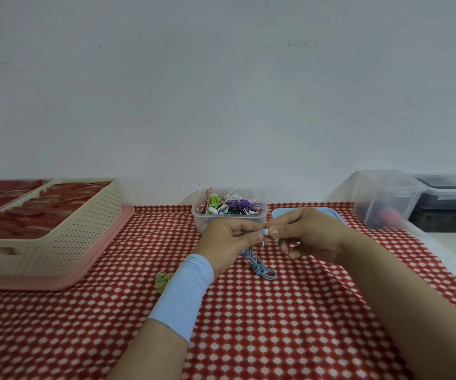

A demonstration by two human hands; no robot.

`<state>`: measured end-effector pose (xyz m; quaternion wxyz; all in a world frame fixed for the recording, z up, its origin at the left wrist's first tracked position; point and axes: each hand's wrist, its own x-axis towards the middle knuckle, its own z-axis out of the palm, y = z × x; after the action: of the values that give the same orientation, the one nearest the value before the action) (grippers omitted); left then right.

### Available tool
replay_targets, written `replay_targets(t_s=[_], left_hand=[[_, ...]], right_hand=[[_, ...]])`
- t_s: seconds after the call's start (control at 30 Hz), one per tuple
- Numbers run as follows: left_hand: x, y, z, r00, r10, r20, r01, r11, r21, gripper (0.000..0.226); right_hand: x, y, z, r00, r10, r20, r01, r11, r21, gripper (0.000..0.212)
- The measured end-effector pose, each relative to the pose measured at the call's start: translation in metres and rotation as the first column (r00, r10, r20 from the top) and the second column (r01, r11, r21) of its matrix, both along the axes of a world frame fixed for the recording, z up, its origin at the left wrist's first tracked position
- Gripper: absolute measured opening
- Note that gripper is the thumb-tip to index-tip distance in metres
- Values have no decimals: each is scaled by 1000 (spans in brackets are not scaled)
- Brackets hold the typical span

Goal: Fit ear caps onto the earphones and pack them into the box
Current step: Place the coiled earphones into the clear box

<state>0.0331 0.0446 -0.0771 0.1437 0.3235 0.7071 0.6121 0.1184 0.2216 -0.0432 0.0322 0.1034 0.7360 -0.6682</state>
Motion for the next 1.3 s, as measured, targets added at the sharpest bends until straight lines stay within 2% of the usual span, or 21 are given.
replay_targets(t_s=[0.1,0.33,0.5,0.67,0.8,0.9,1.03,1.3], left_hand=[[0,-1,-1,999,-11,-33,10,999,-36,18],[0,1,-2,998,-11,-60,7,998,-66,19],[-1,6,-4,998,50,25,-52,995,89,19],[-5,5,-9,995,78,64,-83,994,74,21],[-5,6,-8,988,157,-14,-156,987,43,18],[-3,6,-8,983,175,-61,-173,985,23,17],[-1,5,-4,975,193,-111,-189,981,40,18],[1,4,0,966,183,-182,-184,983,9,22]], right_hand=[[1,0,1,999,2,37,-3,1000,26,10],[-1,0,1,993,-15,120,19,999,-34,6],[-1,-9,-2,985,-62,-162,66,998,22,6],[-4,-14,-6,935,-69,-348,150,966,210,7],[-6,-13,-10,928,-69,-366,229,881,415,10],[-5,-13,-9,932,-59,-357,235,848,474,11],[-2,-14,-4,939,-43,-342,187,897,400,9],[-4,-14,-8,950,-134,-281,190,964,185,3]])
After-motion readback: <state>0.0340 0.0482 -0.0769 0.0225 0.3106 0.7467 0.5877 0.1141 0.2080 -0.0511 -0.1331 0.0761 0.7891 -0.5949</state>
